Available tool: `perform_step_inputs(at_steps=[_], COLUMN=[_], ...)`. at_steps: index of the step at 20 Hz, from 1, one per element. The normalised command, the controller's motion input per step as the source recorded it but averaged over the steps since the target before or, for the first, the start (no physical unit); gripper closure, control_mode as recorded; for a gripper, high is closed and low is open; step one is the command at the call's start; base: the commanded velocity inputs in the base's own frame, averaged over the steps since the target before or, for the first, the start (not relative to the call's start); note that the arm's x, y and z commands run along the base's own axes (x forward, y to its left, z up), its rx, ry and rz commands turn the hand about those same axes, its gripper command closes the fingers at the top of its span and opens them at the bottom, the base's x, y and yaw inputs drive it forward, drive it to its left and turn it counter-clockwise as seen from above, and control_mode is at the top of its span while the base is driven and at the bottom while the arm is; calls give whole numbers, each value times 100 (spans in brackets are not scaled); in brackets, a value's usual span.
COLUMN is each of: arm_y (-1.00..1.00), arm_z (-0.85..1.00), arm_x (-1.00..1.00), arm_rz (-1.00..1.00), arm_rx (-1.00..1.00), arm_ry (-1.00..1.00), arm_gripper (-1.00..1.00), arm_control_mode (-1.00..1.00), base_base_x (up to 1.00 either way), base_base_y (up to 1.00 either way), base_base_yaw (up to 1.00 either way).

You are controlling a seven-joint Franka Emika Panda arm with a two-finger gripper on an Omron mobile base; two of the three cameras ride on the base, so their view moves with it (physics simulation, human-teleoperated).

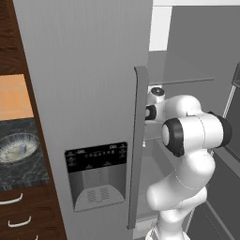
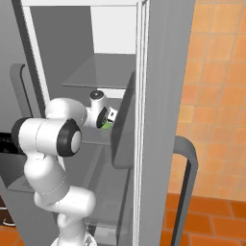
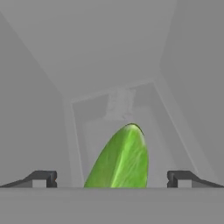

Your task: Grab a lemon wedge from the fridge and one ice cube from the ice bowl, and put them in the glass of lemonade.

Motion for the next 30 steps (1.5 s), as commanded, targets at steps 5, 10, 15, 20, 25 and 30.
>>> perform_step_inputs(at_steps=[5, 10, 15, 20, 25, 30], arm_y=[0, 0, -12, -28, -12, -3], arm_z=[0, 0, 31, 58, 48, -53], arm_x=[0, -2, -71, -100, -99, -50], arm_rz=[0, 0, 0, 0, 0, 0], arm_rx=[0, 0, 0, 1, 0, 0], arm_ry=[1, 0, 0, 3, 0, -18], arm_gripper=[100, 100, 100, 100, 100, 100], arm_control_mode=[-100, -100, -100, -100, -100, -100], base_base_x=[0, 0, 0, 0, 0, 0], base_base_y=[0, 0, 0, 0, 0, 0], base_base_yaw=[0, 0, 0, 0, 0, 0])
